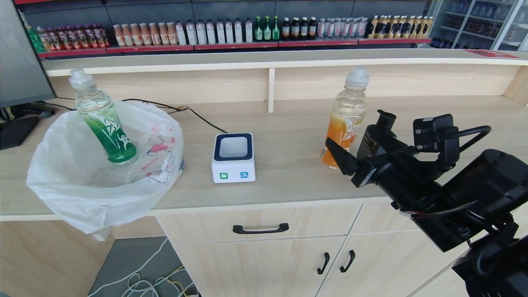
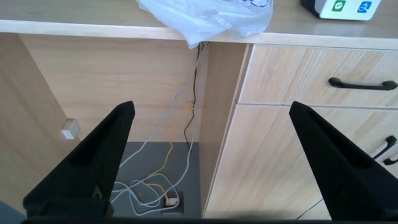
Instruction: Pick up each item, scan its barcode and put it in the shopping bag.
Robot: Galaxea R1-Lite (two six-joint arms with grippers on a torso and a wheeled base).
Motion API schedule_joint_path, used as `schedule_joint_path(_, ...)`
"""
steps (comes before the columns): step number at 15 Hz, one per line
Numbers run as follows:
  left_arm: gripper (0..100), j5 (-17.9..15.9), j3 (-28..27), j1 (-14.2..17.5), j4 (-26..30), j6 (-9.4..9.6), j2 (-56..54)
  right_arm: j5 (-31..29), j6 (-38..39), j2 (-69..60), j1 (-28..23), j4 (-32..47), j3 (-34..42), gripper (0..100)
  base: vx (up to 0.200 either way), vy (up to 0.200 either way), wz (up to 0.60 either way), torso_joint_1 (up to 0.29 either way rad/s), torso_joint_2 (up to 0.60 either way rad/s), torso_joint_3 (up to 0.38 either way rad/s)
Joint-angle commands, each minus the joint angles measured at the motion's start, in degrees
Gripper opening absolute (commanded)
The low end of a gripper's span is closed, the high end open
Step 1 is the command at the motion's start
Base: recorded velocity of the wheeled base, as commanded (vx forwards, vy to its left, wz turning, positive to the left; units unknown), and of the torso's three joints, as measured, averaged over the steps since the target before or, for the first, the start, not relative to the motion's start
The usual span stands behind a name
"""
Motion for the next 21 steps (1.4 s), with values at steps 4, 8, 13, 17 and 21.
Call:
schedule_joint_path(4,100,0.0,0.0,0.0,0.0,0.11,0.0,1.7,0.1,3.3,-3.1,-0.1,-2.0,100,0.000,0.000,0.00,0.000,0.00,0.000)
schedule_joint_path(8,100,0.0,0.0,0.0,0.0,0.11,0.0,1.2,0.1,6.6,-3.4,-0.1,-4.7,100,0.000,0.000,0.00,0.000,0.00,0.000)
schedule_joint_path(13,100,0.0,0.0,0.0,0.0,0.11,0.0,-0.7,0.6,9.6,-4.1,-0.1,-8.7,100,0.000,0.000,0.00,0.000,0.00,0.000)
schedule_joint_path(17,100,0.0,0.0,0.0,0.0,0.11,0.0,-2.5,0.7,11.8,-5.0,-0.1,-11.3,100,0.000,0.000,0.00,0.000,0.00,0.000)
schedule_joint_path(21,100,0.0,0.0,0.0,0.0,0.11,0.0,-2.5,0.7,12.3,-5.2,-0.1,-13.2,100,0.000,0.000,0.00,0.000,0.00,0.000)
